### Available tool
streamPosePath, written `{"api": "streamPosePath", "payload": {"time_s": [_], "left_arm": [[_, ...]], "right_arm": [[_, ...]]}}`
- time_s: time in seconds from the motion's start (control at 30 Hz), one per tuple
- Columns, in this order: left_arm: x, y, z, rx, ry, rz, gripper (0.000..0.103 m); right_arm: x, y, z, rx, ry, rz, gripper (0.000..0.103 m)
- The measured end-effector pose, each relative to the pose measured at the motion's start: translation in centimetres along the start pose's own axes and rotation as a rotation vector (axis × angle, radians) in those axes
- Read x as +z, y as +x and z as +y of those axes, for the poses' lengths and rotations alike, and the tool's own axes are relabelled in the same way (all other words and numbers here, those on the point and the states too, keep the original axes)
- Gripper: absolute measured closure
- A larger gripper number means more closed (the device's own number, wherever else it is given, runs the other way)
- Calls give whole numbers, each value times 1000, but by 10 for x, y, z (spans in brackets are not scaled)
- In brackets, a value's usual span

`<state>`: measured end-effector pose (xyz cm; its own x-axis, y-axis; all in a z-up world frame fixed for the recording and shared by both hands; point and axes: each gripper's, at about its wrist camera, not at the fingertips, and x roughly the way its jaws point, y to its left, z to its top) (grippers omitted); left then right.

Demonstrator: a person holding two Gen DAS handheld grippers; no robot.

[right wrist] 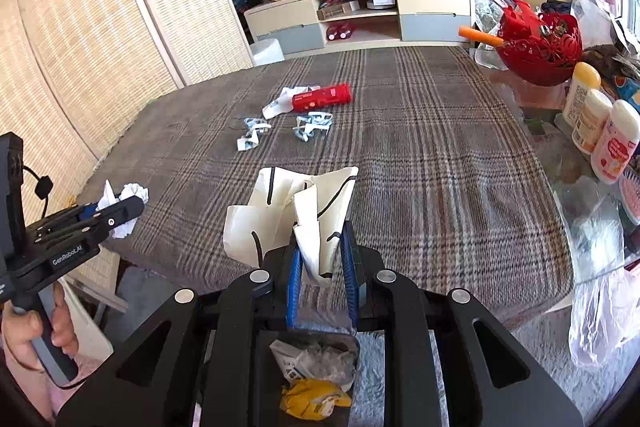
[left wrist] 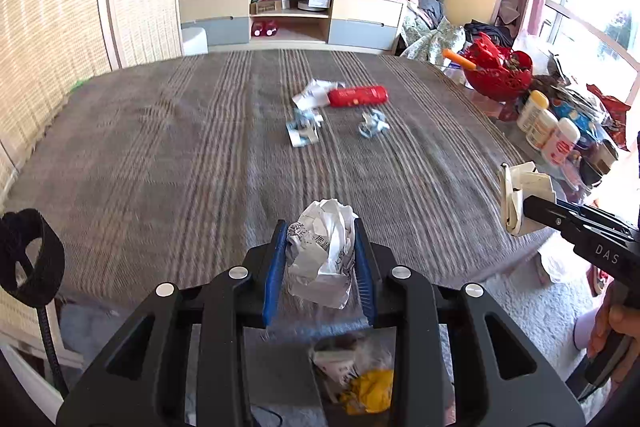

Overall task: Collect trash
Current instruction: 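Lower the tissue and white wrapper into the grey bin and open both grippers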

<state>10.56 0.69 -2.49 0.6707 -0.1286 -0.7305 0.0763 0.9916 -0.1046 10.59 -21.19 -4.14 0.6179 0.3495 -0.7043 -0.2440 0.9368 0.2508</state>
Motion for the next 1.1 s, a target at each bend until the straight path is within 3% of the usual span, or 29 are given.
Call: {"api": "streamPosePath", "payload": {"time_s": [0.3, 0.67, 1.1], "left_arm": [[-79, -6, -13, 0, -6, 65, 73], [-160, 36, -33, -19, 24, 199, 73], [-200, 75, -32, -16, 29, 335, 73]], "right_arm": [[-63, -4, 0, 32, 48, 56, 83], [-127, 28, 0, 5, 120, 113, 83], [-172, 72, 4, 16, 153, 237, 84]]}}
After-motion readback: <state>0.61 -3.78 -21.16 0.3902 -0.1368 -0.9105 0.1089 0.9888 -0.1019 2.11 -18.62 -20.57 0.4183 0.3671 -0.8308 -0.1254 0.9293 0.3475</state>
